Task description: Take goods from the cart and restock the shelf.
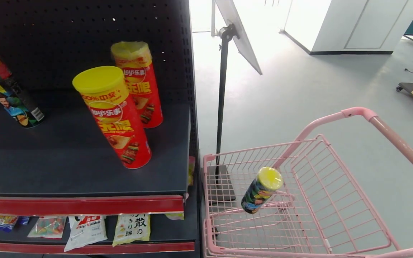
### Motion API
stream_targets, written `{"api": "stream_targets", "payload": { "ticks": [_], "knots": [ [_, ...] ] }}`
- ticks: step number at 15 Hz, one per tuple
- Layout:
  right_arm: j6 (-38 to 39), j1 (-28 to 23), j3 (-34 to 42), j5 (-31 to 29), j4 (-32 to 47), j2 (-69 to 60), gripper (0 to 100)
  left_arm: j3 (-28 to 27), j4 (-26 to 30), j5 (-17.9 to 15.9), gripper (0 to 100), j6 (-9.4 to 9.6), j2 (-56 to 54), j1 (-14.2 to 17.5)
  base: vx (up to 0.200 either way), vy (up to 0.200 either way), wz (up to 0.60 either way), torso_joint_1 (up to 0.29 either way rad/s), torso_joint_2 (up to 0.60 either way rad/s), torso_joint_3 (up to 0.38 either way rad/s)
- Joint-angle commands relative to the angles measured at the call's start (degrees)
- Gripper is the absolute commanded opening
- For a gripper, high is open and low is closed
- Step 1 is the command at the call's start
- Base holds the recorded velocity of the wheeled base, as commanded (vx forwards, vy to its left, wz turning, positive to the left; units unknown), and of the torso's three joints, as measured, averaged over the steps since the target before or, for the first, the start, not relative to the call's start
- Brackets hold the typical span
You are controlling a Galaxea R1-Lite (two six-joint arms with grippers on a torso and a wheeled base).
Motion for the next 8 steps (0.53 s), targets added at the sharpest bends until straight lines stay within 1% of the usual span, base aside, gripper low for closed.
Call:
{"api": "stream_targets", "payload": {
  "ticks": [1, 8],
  "knots": [
    [0.0, 0.0, 0.0, 0.0, 0.0, 0.1, 100, 0.0, 0.0, 0.0, 100, -0.09, 0.0, 0.0, 0.0, 0.0, 0.0, 0.0, 0.0, 0.0],
    [0.0, 0.0, 0.0, 0.0, 0.0, 0.1, 100, 0.0, 0.0, 0.0, 100, 0.0, 0.0, 0.0, 0.0, 0.0, 0.0, 0.0, 0.0, 0.0]
  ]
}}
